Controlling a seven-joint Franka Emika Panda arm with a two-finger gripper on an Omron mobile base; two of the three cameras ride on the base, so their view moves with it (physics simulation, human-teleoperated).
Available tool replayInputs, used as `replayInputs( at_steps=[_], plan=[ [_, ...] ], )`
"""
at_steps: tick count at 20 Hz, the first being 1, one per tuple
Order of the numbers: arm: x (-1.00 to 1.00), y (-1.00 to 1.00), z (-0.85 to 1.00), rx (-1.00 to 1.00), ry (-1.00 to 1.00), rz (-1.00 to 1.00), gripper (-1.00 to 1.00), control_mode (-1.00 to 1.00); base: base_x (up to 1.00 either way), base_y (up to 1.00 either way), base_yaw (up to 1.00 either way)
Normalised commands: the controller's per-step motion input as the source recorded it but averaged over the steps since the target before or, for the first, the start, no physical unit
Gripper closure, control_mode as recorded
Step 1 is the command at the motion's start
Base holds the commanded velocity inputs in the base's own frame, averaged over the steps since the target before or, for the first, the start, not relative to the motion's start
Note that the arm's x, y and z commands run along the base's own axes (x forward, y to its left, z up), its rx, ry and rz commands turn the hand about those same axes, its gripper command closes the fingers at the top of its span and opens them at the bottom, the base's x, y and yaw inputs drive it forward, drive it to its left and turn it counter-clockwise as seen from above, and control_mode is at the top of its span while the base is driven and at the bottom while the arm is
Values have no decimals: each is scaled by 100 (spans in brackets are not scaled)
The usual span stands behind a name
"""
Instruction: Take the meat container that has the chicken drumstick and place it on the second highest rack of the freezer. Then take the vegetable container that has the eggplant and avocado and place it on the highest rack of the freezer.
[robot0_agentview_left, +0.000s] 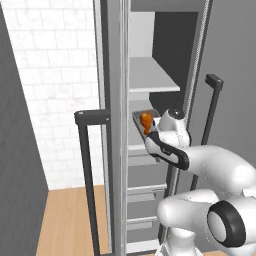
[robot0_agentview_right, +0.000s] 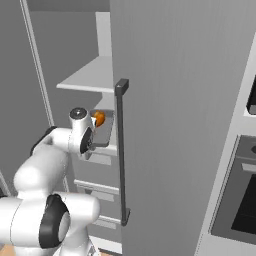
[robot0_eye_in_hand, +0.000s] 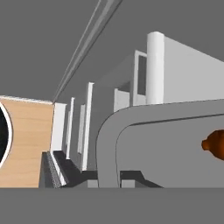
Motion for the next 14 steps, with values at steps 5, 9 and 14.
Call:
replayInputs(
  at_steps=[5, 9, 14],
  plan=[
    [76, 0, -9, 2, 0, 0, 100, -100, 0, 0, 0],
    [80, 0, 0, 3, 0, 0, 100, -100, 0, 0, 0],
    [84, 0, -5, 1, 0, 0, 100, -100, 0, 0, 0]
  ],
)
